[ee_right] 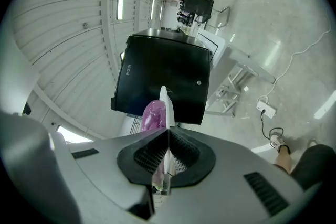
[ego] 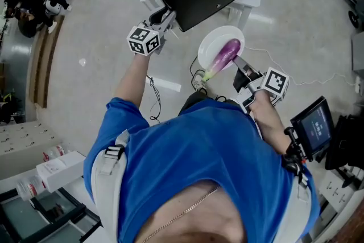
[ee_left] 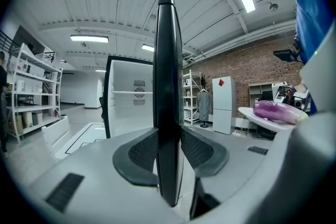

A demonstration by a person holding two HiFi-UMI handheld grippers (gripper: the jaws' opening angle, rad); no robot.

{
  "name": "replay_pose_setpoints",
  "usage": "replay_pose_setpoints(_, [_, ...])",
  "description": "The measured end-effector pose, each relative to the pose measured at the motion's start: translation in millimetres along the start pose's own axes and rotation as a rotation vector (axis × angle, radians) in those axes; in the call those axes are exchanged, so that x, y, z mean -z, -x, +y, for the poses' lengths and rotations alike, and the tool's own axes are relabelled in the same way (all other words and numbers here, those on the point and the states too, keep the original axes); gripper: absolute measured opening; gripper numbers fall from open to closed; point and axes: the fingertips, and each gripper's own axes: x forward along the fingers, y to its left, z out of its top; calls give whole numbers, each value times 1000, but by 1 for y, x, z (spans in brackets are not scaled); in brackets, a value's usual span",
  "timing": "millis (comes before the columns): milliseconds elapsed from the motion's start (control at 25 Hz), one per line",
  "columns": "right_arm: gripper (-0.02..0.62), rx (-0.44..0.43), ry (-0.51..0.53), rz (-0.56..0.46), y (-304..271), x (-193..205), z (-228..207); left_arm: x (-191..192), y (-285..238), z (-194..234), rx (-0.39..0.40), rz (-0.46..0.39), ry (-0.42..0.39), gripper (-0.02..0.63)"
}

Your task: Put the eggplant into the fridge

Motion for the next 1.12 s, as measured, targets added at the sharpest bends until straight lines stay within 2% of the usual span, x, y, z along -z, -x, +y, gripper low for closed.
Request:
replay_pose_setpoints(320, [11, -25, 10, 9, 54, 52, 10, -6, 28, -81, 41, -11, -19, 130])
replay_pose_setpoints(520, [11, -27, 2, 20, 62, 71, 11, -3, 33, -110, 71, -8, -15, 127])
replay_pose_setpoints(880, [11, -29, -18, 20, 66, 75, 3, 0, 11, -161, 173, -2, -14, 114])
replay_pose_setpoints(960, [11, -27, -18, 21, 66, 78, 3, 0, 11, -171, 201, -6, -14, 89])
replay_pose_setpoints(1120, [11, -31, -22, 31, 66, 81, 6, 4, 22, -177, 203, -29, 47, 89])
